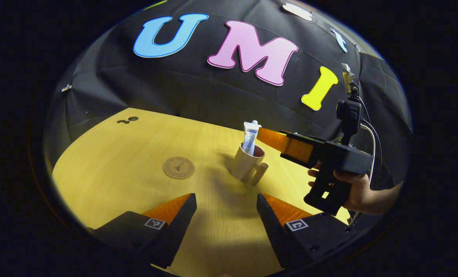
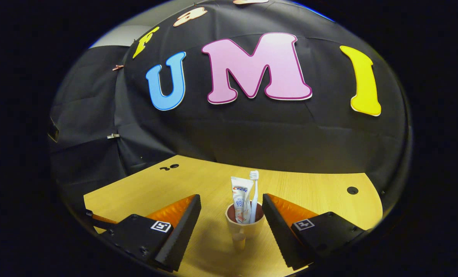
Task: Put the toothbrush and toothpaste on the desktop into the cup, then pick up the cup and place it on the coaster on the desktop.
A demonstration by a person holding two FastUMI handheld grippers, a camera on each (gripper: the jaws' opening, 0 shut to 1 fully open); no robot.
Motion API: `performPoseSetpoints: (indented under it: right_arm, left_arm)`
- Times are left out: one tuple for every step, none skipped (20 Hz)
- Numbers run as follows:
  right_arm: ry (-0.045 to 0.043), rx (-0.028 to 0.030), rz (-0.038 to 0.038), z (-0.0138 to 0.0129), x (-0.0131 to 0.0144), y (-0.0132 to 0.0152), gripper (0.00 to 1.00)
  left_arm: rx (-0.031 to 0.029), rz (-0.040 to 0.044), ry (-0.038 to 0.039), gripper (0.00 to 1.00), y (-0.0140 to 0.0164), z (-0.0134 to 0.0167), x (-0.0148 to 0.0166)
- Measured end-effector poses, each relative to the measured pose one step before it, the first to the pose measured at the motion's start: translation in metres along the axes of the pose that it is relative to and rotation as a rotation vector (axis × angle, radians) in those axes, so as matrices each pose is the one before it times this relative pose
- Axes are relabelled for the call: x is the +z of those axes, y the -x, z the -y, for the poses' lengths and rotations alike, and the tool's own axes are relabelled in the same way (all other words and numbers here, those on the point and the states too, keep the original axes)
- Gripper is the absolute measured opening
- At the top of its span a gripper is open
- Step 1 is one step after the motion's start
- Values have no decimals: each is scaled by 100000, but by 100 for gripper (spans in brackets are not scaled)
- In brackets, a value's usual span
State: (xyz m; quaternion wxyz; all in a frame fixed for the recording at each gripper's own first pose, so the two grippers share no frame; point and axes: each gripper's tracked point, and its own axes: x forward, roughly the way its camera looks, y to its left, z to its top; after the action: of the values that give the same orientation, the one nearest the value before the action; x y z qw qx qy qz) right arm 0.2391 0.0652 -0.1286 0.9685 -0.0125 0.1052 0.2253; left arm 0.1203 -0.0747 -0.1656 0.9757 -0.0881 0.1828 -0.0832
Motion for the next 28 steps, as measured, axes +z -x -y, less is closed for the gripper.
performPoseSetpoints:
  right_arm:
    - [-592, -707, -3576, 29, -407, -18, 98]
    - [-525, -2612, -4700, 484, -689, -159, 98]
    - [-1339, -2331, -5528, 591, -844, -266, 98]
    - [-2605, -159, -4166, -19, -567, -271, 98]
    - [-2561, -656, -3902, 63, -516, -199, 98]
    - [-2310, -631, -3247, 135, -295, -372, 98]
    - [-1981, -411, -3199, 1, -314, -224, 98]
    - [-1035, -414, -3713, -4, -438, -236, 98]
    - [-1137, -2167, -3864, 545, -776, -474, 98]
    - [-2048, -1719, -5079, 369, -886, -236, 98]
    - [-2448, -632, -4512, 121, -635, -429, 98]
    - [-1642, -873, -3679, 246, -511, -179, 98]
    - [133, -401, -3802, 57, -475, -118, 98]
    - [1142, -743, -3477, 146, -505, -272, 98]
    - [1407, -794, -3917, 105, -493, -501, 98]
    - [1710, -1632, -4698, 206, -610, -864, 98]
    - [1739, -1306, -5037, 151, -602, -957, 98]
    - [2041, -961, -5048, 160, -388, -814, 98]
    - [1659, -356, -4439, -79, -272, -637, 98]
    - [798, 680, -3793, -159, -85, -478, 98]
    - [-356, 447, -3556, -163, -216, -271, 97]
    - [-1586, 384, -3217, -158, -55, -142, 97]
    - [-1507, -528, -2641, 21, 66, -263, 96]
    - [-896, -1033, -1468, 88, 103, -87, 96]
    - [-306, -979, -1149, 62, 167, -127, 93]
    - [218, -649, -358, 25, 208, -207, 91]
    - [-406, -1132, -334, 36, 163, -153, 87]
    - [-930, 221, 9, -216, 259, -50, 84]
  left_arm:
    - [1230, 263, -775, 98, 825, -165, 511]
    - [1197, 176, -840, 98, 740, -231, 492]
    - [1562, -83, -761, 98, 846, -251, 427]
    - [1578, -203, -429, 98, 716, -334, 268]
    - [1084, -156, -75, 98, 819, -202, 309]
    - [386, -204, 216, 98, 655, 17, 155]
    - [9, -589, 329, 98, 838, 60, 79]
    - [79, -347, 129, 98, 480, 48, 56]
    - [-215, -278, -70, 98, 532, -12, 85]
    - [-119, -119, -430, 98, 485, 42, -7]
    - [121, -75, -834, 98, 397, -229, 98]
    - [377, -99, -1101, 97, 322, -295, -20]
    - [491, 86, -1068, 98, 192, -303, 61]
    - [556, -80, -743, 97, 171, -275, -34]
    - [527, 0, -457, 98, 215, -331, 54]
    - [1340, -269, -1504, 97, 95, -379, -152]
    - [1314, -74, -2230, 98, 70, -441, -148]
    - [-199, -88, -1932, 98, 145, -1, -87]
    - [-993, -138, -1455, 98, -19, 163, -102]
    - [-683, -126, -947, 98, 84, 122, -233]
    - [-775, -93, 105, 98, 140, 116, -120]
    - [-1261, -195, 1225, 98, -25, 344, -214]
    - [-1310, -252, 2155, 98, 65, 259, -137]
    - [-1076, -503, 2497, 98, 127, 96, -216]
    - [-380, -394, 2308, 98, -14, -51, -75]
    - [-30, -345, 1809, 98, 27, -165, -133]
    - [819, -320, 901, 98, 78, -337, -40]
    - [2066, 277, -411, 98, -28, -652, 11]
